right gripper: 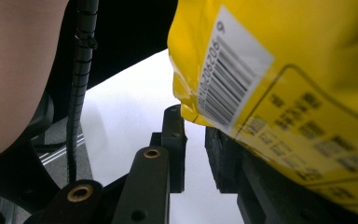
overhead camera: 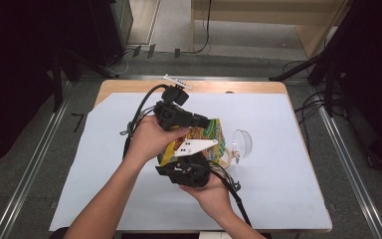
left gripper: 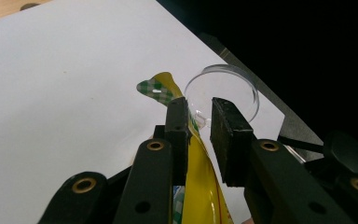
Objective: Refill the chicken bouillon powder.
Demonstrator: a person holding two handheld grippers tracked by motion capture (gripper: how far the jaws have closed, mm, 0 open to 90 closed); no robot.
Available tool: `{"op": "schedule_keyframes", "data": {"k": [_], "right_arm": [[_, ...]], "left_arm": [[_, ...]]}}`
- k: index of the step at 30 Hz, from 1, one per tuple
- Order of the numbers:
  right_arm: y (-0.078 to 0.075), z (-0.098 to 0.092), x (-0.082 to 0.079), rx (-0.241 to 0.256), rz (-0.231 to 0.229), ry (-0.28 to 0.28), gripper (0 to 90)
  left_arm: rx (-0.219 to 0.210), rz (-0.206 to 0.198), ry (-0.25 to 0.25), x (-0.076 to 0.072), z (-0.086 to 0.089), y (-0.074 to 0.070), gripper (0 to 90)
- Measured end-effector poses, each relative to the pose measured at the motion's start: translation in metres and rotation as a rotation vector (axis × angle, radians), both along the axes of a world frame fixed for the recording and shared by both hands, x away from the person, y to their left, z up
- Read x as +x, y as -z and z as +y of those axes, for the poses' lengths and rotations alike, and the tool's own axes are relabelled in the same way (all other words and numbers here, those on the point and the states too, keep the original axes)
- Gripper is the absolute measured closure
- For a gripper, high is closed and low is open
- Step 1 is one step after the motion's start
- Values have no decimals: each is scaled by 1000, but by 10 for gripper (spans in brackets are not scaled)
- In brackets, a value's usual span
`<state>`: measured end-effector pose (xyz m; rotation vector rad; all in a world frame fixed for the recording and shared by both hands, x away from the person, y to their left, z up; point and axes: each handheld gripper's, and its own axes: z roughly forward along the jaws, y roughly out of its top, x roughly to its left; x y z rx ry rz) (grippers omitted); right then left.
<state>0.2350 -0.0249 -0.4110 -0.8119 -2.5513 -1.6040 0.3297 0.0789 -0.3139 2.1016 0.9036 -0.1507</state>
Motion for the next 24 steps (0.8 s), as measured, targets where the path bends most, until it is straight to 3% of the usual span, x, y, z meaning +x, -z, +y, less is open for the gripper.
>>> {"op": "schedule_keyframes", "data": {"k": [24], "right_arm": [[0,1,0,-10,-6,-6,791]], "left_arm": [[-1,-1,-4,-1,2,1,771]]}}
